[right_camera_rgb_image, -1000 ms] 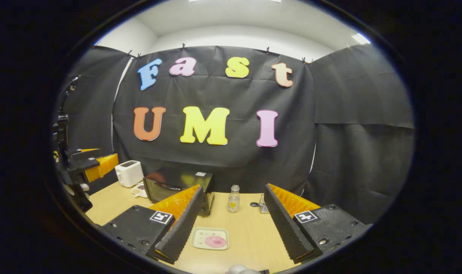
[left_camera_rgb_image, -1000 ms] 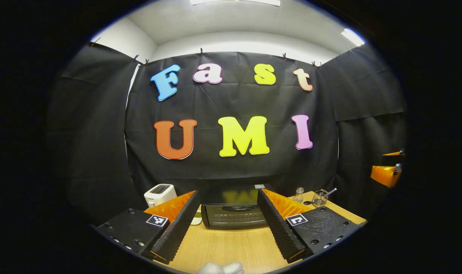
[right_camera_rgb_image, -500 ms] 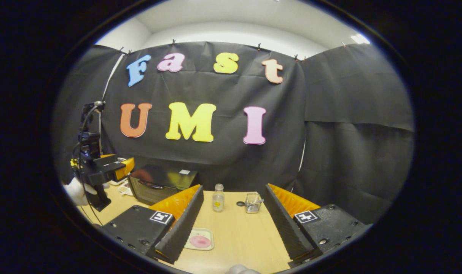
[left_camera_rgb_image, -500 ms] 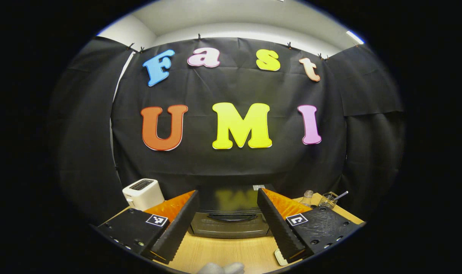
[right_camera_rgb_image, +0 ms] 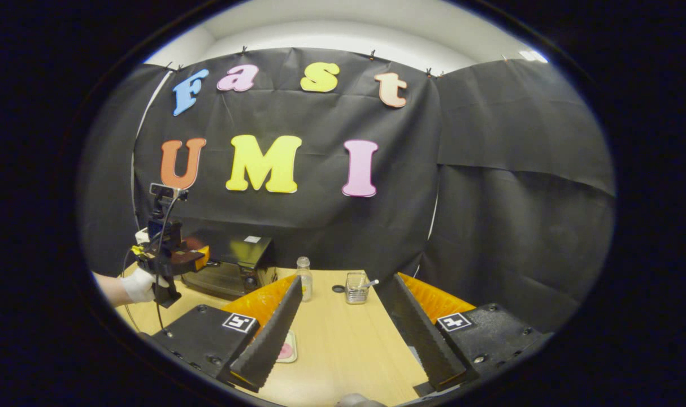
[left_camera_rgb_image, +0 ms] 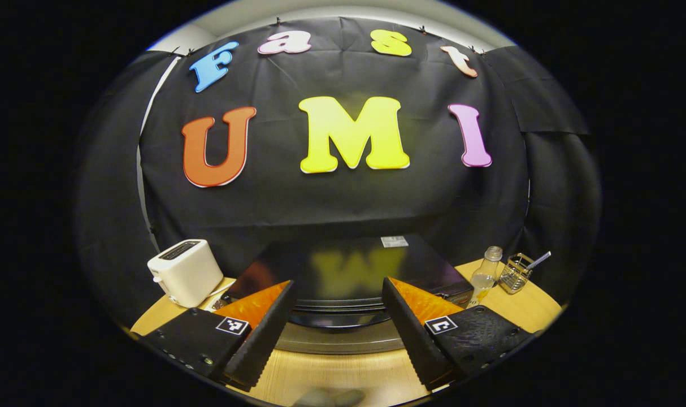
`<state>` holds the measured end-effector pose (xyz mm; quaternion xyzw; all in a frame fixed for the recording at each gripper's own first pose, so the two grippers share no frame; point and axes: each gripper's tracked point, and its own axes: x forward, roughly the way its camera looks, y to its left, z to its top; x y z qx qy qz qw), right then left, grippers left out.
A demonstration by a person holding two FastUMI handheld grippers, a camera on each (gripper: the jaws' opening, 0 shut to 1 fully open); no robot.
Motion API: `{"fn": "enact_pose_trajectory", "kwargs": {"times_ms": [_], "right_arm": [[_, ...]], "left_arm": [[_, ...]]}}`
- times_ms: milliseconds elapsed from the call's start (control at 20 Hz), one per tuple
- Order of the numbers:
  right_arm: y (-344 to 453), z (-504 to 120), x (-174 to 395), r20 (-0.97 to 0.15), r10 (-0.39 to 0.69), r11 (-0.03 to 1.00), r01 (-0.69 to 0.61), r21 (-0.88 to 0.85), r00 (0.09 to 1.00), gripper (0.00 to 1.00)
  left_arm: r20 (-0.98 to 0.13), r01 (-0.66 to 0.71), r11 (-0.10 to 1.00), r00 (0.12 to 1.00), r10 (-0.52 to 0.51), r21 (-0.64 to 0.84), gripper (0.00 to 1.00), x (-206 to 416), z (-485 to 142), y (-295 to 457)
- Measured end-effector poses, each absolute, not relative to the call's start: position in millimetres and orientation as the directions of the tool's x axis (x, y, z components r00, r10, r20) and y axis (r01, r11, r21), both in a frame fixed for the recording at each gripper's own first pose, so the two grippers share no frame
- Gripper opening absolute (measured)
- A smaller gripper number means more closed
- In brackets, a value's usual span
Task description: Open the electric oven with the left hand, put the food in, and close the electric oven.
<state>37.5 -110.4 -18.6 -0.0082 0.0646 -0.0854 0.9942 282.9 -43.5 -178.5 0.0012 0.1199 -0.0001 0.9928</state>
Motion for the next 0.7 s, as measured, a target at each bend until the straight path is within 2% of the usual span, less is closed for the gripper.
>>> {"fn": "enact_pose_trajectory", "kwargs": {"times_ms": [350,700], "right_arm": [[-102.1,-23.0,37.7,-0.142,-0.164,0.986,0.164,-0.013,0.976,0.98],[-89.8,-26.4,27.7,-0.134,-0.158,0.987,0.159,-0.007,0.978,0.98]], "left_arm": [[-0.282,0.011,1.0,0.959,-0.011,-0.001,0.97,288.6,-196.8,-43.5],[-0.304,0.023,1.0,0.952,-0.026,-0.013,0.97,251.7,-205.5,-45.4]]}}
